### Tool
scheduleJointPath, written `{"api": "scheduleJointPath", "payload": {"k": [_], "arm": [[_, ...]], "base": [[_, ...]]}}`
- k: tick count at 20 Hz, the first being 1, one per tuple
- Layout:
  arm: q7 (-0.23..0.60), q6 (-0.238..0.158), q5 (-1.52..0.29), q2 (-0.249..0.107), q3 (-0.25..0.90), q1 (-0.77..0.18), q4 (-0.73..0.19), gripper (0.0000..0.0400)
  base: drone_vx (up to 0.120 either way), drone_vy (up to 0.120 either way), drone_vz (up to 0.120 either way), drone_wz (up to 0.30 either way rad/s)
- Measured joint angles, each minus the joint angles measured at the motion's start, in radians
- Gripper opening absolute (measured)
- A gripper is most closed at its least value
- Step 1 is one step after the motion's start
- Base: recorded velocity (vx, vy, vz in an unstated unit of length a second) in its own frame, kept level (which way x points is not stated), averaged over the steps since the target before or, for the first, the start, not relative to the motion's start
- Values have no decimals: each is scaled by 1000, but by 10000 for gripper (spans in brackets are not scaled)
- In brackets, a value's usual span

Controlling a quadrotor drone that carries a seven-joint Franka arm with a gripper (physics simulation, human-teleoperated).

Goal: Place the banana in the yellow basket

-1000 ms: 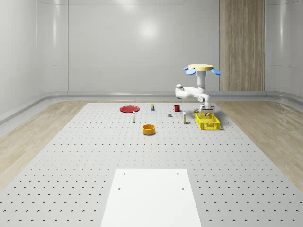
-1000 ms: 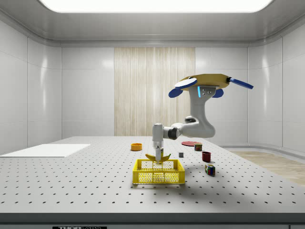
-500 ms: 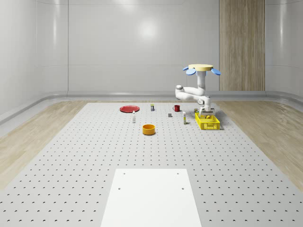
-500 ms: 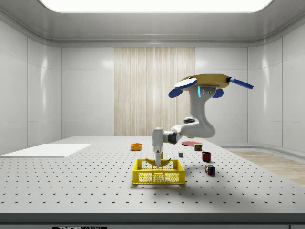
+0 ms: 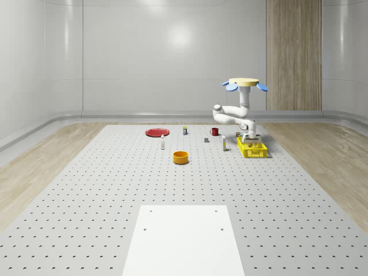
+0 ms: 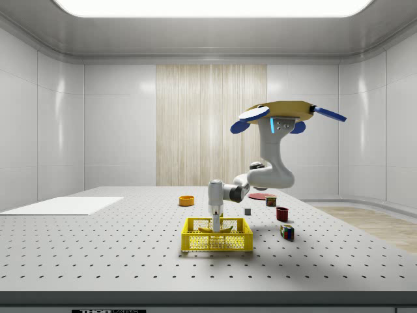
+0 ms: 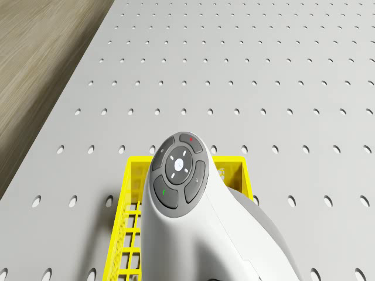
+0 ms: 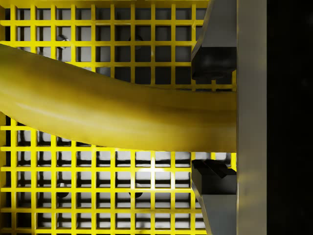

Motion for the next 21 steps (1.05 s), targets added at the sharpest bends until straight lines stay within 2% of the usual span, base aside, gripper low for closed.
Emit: {"api": "scheduleJointPath", "payload": {"k": [3, 7, 21], "arm": [[0, 1, -7, 4, -9, 0, 2, 346], [-1, -1, -13, 9, -14, 0, 4, 380], [-5, -12, -20, 22, -19, 5, 4, 399]], "base": [[0, 0, 0, 0], [0, 0, 0, 0], [0, 0, 0, 0]]}}
